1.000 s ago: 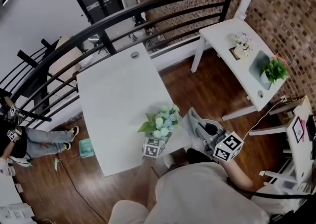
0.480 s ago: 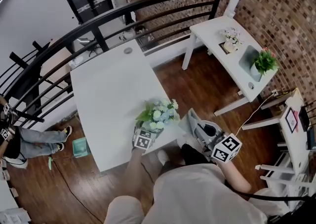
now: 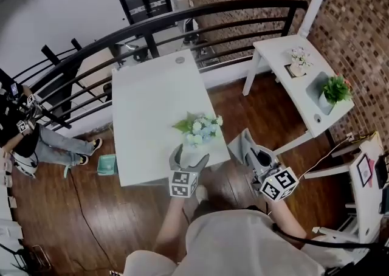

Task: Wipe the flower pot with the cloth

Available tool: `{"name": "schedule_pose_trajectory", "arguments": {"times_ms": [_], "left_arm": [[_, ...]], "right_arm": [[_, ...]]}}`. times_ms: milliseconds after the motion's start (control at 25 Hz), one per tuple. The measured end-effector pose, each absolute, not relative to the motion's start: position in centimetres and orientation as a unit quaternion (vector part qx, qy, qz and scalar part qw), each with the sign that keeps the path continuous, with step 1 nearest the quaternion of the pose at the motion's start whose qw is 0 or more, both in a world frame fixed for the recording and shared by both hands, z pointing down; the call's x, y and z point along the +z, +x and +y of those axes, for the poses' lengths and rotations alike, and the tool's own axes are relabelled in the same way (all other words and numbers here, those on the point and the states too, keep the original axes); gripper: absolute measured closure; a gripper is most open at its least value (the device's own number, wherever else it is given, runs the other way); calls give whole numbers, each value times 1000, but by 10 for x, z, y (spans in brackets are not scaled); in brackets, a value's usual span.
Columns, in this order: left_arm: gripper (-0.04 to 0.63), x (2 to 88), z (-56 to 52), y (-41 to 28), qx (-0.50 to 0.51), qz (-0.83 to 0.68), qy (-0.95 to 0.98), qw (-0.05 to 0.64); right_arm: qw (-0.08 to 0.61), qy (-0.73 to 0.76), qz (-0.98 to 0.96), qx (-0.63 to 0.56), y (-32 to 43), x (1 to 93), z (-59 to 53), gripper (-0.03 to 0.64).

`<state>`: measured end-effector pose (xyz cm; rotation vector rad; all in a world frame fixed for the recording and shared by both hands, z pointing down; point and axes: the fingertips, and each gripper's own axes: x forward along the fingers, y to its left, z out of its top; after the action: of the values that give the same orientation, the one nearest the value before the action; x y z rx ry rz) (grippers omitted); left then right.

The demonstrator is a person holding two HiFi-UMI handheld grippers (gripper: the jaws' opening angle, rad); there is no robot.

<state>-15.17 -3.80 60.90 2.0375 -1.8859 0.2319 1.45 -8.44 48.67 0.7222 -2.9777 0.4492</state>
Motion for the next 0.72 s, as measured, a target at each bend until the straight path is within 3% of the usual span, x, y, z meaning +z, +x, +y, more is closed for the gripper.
{"name": "schedule_pose_trajectory", "arguments": {"times_ms": [320, 480, 720], "left_arm": [[147, 509, 29, -54, -6, -768, 635, 80], [132, 495, 66, 0, -28, -792, 606, 75], [137, 474, 110, 37, -19, -810, 582, 68]], "right_arm": [[26, 164, -981, 103, 93, 492, -35, 612], [56, 168, -984, 27, 143, 491, -15, 612], [25, 108, -993, 28, 144, 466, 31, 612]]}}
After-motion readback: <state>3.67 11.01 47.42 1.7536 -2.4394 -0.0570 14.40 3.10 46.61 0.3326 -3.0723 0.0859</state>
